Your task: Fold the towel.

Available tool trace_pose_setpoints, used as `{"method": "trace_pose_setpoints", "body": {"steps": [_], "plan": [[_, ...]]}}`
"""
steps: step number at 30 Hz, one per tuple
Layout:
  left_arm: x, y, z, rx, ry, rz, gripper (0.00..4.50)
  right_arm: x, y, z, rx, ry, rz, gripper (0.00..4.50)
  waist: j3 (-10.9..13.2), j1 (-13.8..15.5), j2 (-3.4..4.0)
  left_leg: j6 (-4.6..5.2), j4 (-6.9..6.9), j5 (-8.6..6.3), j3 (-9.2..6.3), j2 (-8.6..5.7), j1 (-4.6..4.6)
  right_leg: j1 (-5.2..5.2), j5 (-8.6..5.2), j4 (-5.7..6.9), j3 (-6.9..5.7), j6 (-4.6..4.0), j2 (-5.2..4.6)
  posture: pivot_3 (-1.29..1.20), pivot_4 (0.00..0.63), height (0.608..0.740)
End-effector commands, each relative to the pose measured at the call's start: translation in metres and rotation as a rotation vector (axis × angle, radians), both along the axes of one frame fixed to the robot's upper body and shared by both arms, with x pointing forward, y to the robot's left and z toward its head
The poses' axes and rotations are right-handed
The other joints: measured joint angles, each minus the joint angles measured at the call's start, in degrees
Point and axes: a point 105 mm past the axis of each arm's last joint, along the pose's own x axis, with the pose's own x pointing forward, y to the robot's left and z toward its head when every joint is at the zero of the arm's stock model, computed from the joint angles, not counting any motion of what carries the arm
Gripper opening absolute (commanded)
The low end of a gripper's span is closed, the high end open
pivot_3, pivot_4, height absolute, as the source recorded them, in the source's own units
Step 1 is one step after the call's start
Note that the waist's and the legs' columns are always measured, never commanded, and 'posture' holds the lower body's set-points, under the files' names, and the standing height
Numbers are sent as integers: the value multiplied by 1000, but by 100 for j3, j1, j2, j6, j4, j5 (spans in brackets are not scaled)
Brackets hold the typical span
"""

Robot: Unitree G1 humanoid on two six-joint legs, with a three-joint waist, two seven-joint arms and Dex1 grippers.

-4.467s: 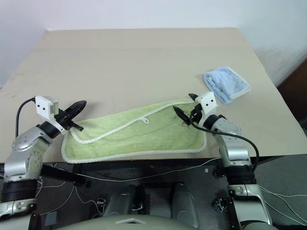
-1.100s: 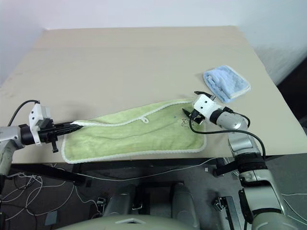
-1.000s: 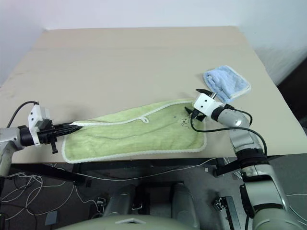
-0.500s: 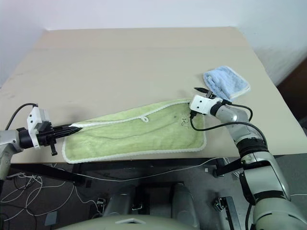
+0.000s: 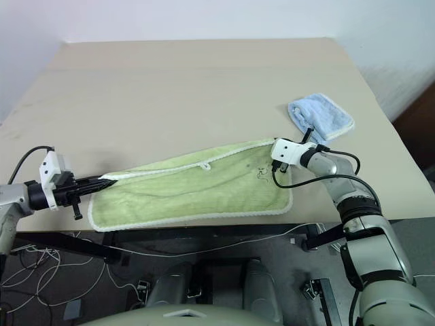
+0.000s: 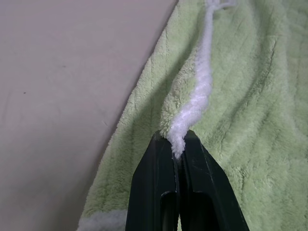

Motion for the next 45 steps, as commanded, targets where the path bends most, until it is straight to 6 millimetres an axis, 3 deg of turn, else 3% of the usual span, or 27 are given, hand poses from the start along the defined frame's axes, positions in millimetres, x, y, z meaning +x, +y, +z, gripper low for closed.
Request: {"method": "trace_pose_setpoints", "body": {"steps": [1, 11, 14, 17, 20, 22, 25, 29, 35, 41, 45], "plan": [[13, 7, 21, -24, -109, 69, 0, 9, -8, 38, 24, -119, -28, 16, 0, -4, 0, 0, 0, 0, 0, 0, 0, 0, 0, 0, 0, 0, 0, 0, 150, 740], [79, 21, 58, -104, -327, 354, 0, 30, -10, 91, 138, -268, -110, 16, 0, 3, 0, 0, 1, 2, 9, -1, 2, 5, 0, -1, 0, 3, 2, 0, 150, 740], [103, 23, 83, -160, -411, 461, 0, 37, -10, 125, 166, -375, -137, 16, 4, 9, -5, 0, 5, 2, 18, -1, 2, 9, 0, -1, -3, 4, 3, 0, 150, 740], [115, 32, 123, -228, -543, 562, 0, 36, -14, 167, 229, -502, -151, 16, 6, -14, -5, 0, 4, 3, 19, -1, 1, 7, 0, -2, -2, 6, 4, 0, 150, 740], [112, 47, 157, -269, -660, 636, 0, 26, -19, 198, 300, -592, -130, 16, 5, -21, -6, 0, 1, 3, 21, -1, 1, 8, -3, -4, -2, 9, 5, 0, 150, 740], [106, 54, 168, -273, -711, 647, 0, 18, -18, 203, 329, -595, -84, 16, 5, -48, -5, 0, 0, 3, 24, -1, 2, 10, -3, -4, -1, 11, 5, 0, 150, 740], [92, 63, 168, -272, -714, 625, 0, 2, -10, 194, 372, -516, 23, 16, 5, -99, -6, 0, -3, 4, 22, 0, 2, 14, -5, -4, -2, 13, 7, 0, 150, 740], [61, 53, 131, -230, -530, 415, 0, -33, 5, 158, 390, -264, 190, 16, 6, -131, -4, 2, -7, 3, 18, 0, 17, 31, -7, -7, -2, 18, 5, 0, 150, 740], [0, 47, 70, -185, -178, 238, 0, -75, 0, 105, 372, 104, 253, 16, 7, -124, -6, 6, 0, -4, -3, 0, 35, 37, -11, -6, 3, 18, -4, 0, 150, 740], [-33, 51, 37, -147, 33, 218, 0, -109, -5, 76, 324, 374, 287, 16, 6, -60, -6, 16, -1, -28, -10, -4, 36, 34, -20, -9, 1, -3, -31, 0, 150, 740], [-47, 51, 31, -142, 100, 202, 0, -117, -9, 71, 301, 447, 289, 16, 6, -7, -7, 19, -2, -36, -10, -2, 34, 25, -21, -12, 2, -9, -35, 0, 150, 740]]}}
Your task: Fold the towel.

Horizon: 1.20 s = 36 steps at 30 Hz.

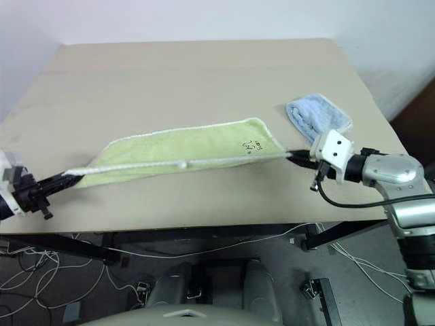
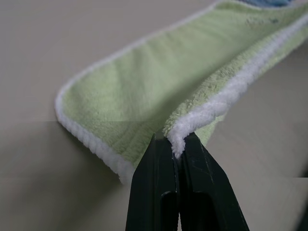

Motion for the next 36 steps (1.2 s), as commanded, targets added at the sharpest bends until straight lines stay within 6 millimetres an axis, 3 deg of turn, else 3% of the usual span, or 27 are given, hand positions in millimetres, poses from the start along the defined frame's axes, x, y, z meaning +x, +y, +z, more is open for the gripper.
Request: {"method": "trace_pose_setpoints", "body": {"steps": [1, 4, 9, 15, 19, 25, 27, 30, 36], "plan": [[-4, 3, 21, 23, -45, -9, 0, 1, -1, 20, -6, -57, 11, 16, 0, 15, 0, 1, 0, -1, -1, 1, 1, -7, 0, -1, 0, -3, -1, 0, 150, 740], [1, 3, 20, 37, -55, 5, 0, 14, 0, 22, -12, -108, -15, 16, 0, 34, 2, 4, -1, -5, -1, 0, 0, -23, -1, -1, 1, -14, -5, 0, 150, 740], [43, 21, 9, 169, -155, 176, 0, 68, 5, 20, -55, -250, -135, 16, -4, 45, -1, 1, -4, -5, -1, -3, -2, -27, 2, -2, 1, -26, -4, 0, 150, 740], [80, 32, 1, 248, -213, 300, 0, 111, 10, 16, -67, -327, -220, 16, -3, 9, -3, -9, -5, 25, 18, -12, -29, -28, 17, 10, 2, 1, 11, 0, 150, 740], [95, 25, -3, 251, -228, 297, 0, 127, 14, 12, -72, -340, -249, 16, -3, 11, -2, -8, -4, 25, 24, -9, -29, -26, 17, 10, 2, 3, 20, 0, 150, 740], [103, 18, -13, 245, -201, 284, 0, 135, 16, 5, -82, -332, -248, 16, -3, 7, -2, -7, -1, 27, 31, -8, -28, -23, 16, 12, 1, 6, 22, 0, 150, 740], [103, 18, -14, 229, -195, 281, 465, 136, 15, 5, -82, -334, -257, 0, -3, 1, -2, -7, -1, 27, 40, -8, -28, -23, 16, 12, 1, 7, 23, 0, 150, 740], [99, 17, -15, 198, -182, 267, 1322, 138, 10, 7, -77, -345, -284, 712, -3, 1, -2, -8, 0, 27, 42, -7, -28, -23, 16, 13, 1, 8, 24, 0, 150, 740], [92, 21, -14, 178, -175, 279, 3372, 139, -1, 14, -67, -396, -334, 2694, -3, 0, -2, -8, 0, 27, 41, -5, -27, -23, 16, 14, 2, 8, 24, 0, 150, 740]]}}
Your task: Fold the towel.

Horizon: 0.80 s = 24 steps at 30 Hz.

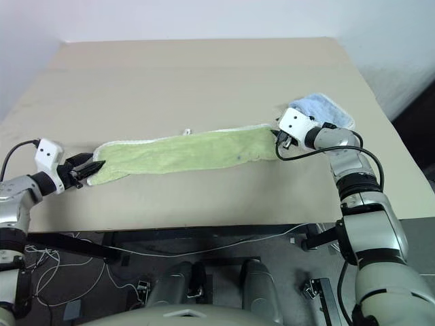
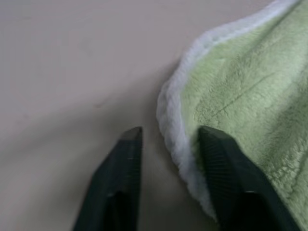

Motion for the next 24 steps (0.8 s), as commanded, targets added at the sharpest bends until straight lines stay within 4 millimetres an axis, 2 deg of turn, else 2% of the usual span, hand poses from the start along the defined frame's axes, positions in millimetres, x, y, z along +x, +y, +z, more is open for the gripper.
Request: {"method": "trace_pose_setpoints", "body": {"steps": [1, 3, 5, 6, 10, 14, 18, 21, 23, 24], "plan": [[-3, 7, 17, -3, -50, 12, 3729, 4, -9, 28, 23, -112, -30, 3057, 0, -1, 0, 0, 0, 0, -1, 0, 0, 0, 0, 0, 0, 0, 0, 0, 150, 740], [-6, 8, 16, -4, -48, 21, 4438, 4, -12, 33, 24, -150, -51, 3735, 0, -6, 0, 0, 0, 0, -7, 1, 0, 0, 0, 0, 0, 0, 0, 0, 150, 740], [-9, 13, 16, 7, -56, 46, 4500, 3, -16, 38, 20, -186, -67, 4364, 0, -6, 0, -1, 0, 0, -13, 1, 1, 0, 0, 1, 1, 0, 0, 0, 150, 740], [-10, 17, 17, 32, -68, 70, 4500, 1, -18, 40, 21, -199, -68, 4441, 0, -8, 0, -1, 0, 0, -13, 2, 1, 0, 0, 1, 1, 0, 1, 0, 150, 740], [-17, 35, 30, 11, -133, 163, 4500, -12, -27, 49, 134, -211, -92, 4441, 0, 4, 0, -1, 0, 0, -20, 2, 2, 2, 0, -1, 1, 0, 0, 0, 150, 740], [-25, 39, 46, -11, -221, 191, 4500, -38, -26, 41, 358, -112, -120, 4441, -1, 26, -1, -1, 1, -1, -29, 2, 4, 8, 0, -3, 0, 0, -2, 0, 150, 740], [-27, 32, 50, -23, -248, 167, 4500, -58, -18, 32, 599, 20, -163, 4441, -1, 22, 0, -2, 1, -3, -34, 1, 18, 20, 0, 0, -2, -1, -17, 0, 150, 740], [-22, 24, 63, -21, -314, 151, 4500, -72, -8, 25, 867, 180, -196, 4441, -2, 27, 0, -6, -1, -7, -40, 3, 24, 22, -1, 2, -1, -3, -22, 0, 150, 740], [-18, 12, 72, -26, -346, 103, 4500, -81, 2, 17, 992, 308, -197, 4441, -4, 50, -5, -9, -1, -8, -40, 3, 22, 20, 0, 2, -1, -4, -24, 0, 150, 740], [-18, -2, 73, -7, -346, 34, 4500, -85, 6, 13, 1074, 372, -210, 4441, -5, 51, -6, -12, -1, -10, -42, 2, 21, 21, 0, 0, -2, -5, -27, 0, 150, 740]]}}
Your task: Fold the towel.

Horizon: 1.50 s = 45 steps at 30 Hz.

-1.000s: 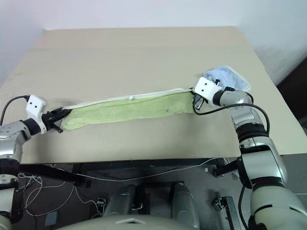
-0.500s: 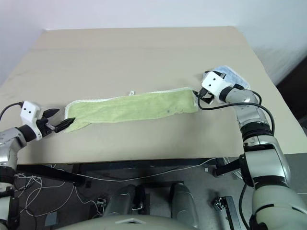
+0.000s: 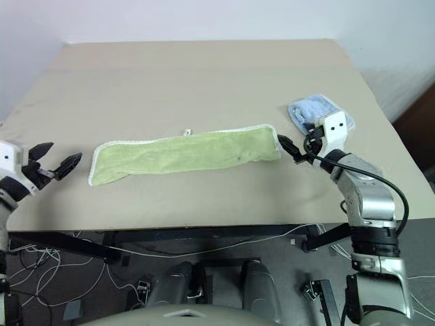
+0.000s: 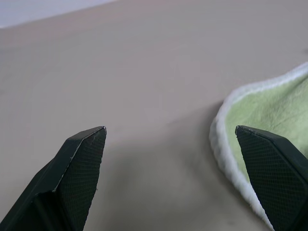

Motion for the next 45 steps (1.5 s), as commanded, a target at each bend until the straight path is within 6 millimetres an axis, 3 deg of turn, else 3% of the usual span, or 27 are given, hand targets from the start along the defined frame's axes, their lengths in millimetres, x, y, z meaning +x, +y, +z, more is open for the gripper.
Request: {"method": "trace_pose_setpoints", "body": {"steps": [1, 4, 9, 18, 25, 28, 35, 39, 45], "plan": [[2, -32, 27, 74, -95, -149, 4500, -15, 13, 5, 243, 112, 23, 4441, -2, 0, -4, -2, 0, -2, 0, -1, 0, 0, 1, -1, 1, -1, -2, 0, 150, 740], [-5, -68, 17, 134, -50, -329, 4500, -21, 20, -10, 440, 252, -4, 4441, -5, -13, 0, -5, -5, -6, -1, -3, 0, -2, 1, -2, 2, -5, -7, 0, 150, 740], [-18, -107, 4, 133, 21, -531, 4500, -29, 37, -27, 616, 407, -26, 4441, -4, -38, 6, -5, -19, -6, 2, -2, -3, -13, -3, -4, 12, -14, -4, 0, 150, 740], [-23, -133, -7, 113, 62, -627, 4500, -12, 56, -32, 842, 516, -114, 4441, -5, -43, 8, 32, -20, -12, 9, -3, -3, -13, 1, -2, 8, -5, 12, 0, 150, 740], [-24, -143, -9, 91, 50, -645, 4500, 12, 47, -43, 942, 552, -285, 4441, -5, -40, 7, 39, -17, -9, 11, -2, -2, -7, 1, -3, 7, -2, 29, 0, 150, 740], [-27, -146, -11, 87, 51, -648, 4500, 14, 42, -49, 961, 558, -343, 3870, -6, -40, 7, 39, -16, -8, 11, -2, -1, -4, 1, -4, 7, -1, 30, 0, 150, 740], [-29, -148, -13, 74, 51, -641, 4500, 18, 27, -57, 997, 532, -450, 1296, -6, -26, 7, 38, -16, -8, 11, -2, 0, -3, 1, -4, 7, -1, 30, 0, 150, 740], [-29, -150, -15, 67, 50, -640, 4500, 19, 22, -53, 1010, 495, -460, 41, -24, -15, -17, 38, -16, -10, 6, -1, 7, 9, 1, -11, 2, -1, 30, 0, 150, 740], [-29, -151, -16, 56, 47, -635, 4500, 20, 2, -46, 965, 402, -501, 41, -25, 4, -17, 37, -15, -11, 4, -2, 6, 9, 0, -14, 2, -3, 27, 0, 150, 740]]}}
